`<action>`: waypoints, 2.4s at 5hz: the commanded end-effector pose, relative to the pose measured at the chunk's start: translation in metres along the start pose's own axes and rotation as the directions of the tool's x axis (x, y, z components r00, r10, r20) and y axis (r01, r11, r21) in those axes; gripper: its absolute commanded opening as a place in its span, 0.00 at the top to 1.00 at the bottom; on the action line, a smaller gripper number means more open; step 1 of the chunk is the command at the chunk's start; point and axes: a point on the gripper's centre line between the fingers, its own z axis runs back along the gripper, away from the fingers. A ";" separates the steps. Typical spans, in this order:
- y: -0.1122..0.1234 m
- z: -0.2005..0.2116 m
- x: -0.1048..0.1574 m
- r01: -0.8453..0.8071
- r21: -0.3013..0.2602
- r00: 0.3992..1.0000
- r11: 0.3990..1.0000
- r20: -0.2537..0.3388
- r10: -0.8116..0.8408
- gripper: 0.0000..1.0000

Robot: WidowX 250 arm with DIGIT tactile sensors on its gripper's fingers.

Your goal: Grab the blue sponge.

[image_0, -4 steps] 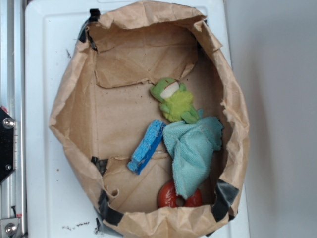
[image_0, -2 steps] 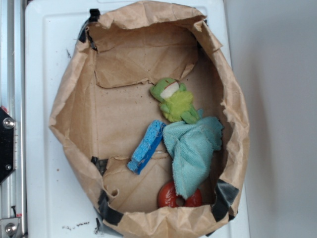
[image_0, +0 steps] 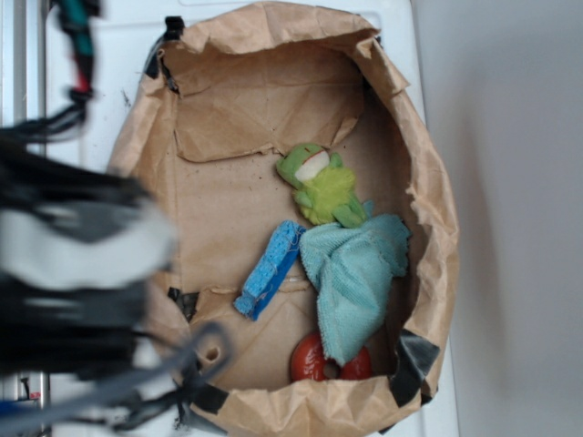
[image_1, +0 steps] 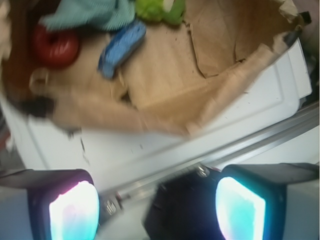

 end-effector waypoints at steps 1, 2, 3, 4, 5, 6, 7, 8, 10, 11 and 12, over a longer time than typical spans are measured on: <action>0.007 -0.030 0.051 -0.383 -0.256 0.900 0.888 0.116 0.421 0.00; 0.011 -0.050 0.058 -0.401 -0.232 0.895 0.886 0.110 0.433 0.00; 0.015 -0.064 0.065 -0.402 -0.190 0.900 0.896 0.096 0.425 0.00; 0.004 -0.079 0.066 -0.376 -0.149 0.916 0.915 0.088 0.391 0.00; -0.007 -0.094 0.066 -0.342 -0.152 0.933 0.927 0.062 0.355 0.00; -0.020 -0.100 0.065 -0.314 -0.197 0.943 0.929 0.048 0.329 0.00; -0.031 -0.098 0.064 -0.312 -0.223 0.947 0.924 0.000 0.320 0.00; -0.032 -0.093 0.065 -0.313 -0.241 0.947 0.919 0.001 0.322 0.00; -0.044 -0.111 0.065 -0.310 -0.152 0.949 0.939 0.007 0.315 0.00; -0.047 -0.130 0.063 -0.305 -0.080 0.952 0.949 -0.009 0.306 0.00; -0.042 -0.134 0.060 -0.293 -0.034 0.956 0.955 -0.032 0.292 1.00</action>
